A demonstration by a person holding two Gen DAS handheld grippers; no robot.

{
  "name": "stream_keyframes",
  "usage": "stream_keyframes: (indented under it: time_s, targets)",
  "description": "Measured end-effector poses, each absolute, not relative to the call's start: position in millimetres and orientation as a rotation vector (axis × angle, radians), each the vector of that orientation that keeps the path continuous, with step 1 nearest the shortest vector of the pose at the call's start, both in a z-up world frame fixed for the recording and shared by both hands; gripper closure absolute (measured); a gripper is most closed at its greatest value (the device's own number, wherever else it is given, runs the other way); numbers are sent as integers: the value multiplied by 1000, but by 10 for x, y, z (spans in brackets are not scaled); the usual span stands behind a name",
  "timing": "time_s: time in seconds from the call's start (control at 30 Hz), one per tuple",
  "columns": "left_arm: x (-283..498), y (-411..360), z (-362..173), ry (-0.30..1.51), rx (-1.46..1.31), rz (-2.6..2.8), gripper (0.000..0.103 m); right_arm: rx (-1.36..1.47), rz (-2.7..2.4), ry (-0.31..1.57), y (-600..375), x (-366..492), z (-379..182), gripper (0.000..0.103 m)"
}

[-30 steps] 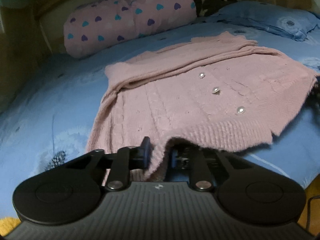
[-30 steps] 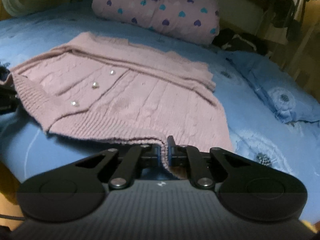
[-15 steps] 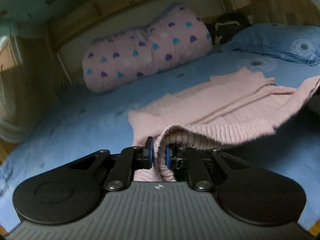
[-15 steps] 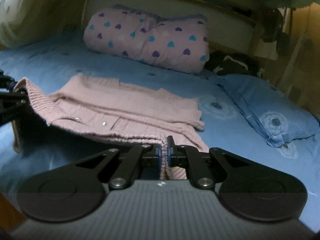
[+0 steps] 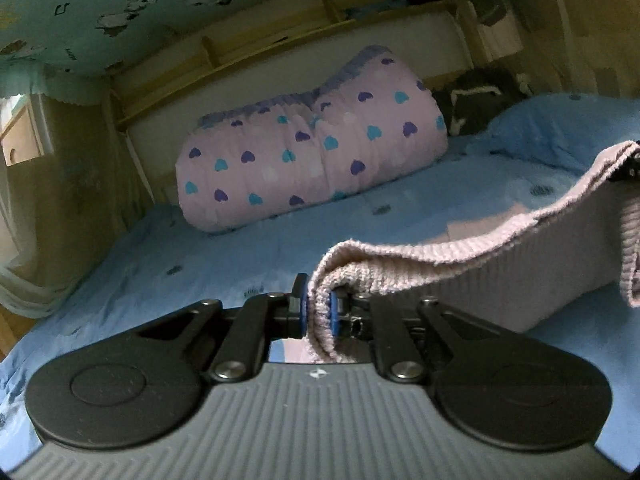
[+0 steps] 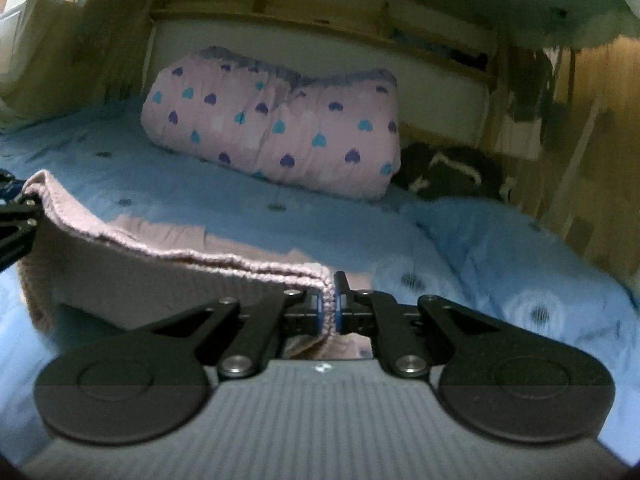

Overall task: Fold small clothes
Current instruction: 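Lift the hem with both grippers and fold it toward the collar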

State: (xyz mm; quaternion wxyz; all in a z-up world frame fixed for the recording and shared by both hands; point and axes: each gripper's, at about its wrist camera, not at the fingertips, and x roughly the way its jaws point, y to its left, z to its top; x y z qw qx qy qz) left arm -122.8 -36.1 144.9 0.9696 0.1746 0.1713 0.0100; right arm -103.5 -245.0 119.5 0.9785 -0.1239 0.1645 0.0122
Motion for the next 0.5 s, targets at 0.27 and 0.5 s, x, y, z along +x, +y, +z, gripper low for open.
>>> stream_keyframes:
  time_s: [0.27,0.5]
  targets:
    - [-401,-370,1686,334,378,34,91,-307,-13,277,-2371,-458,1337,95]
    - [388,-438,1575,393,362,61,91,-317,-46,268,-2328,105,1281,95]
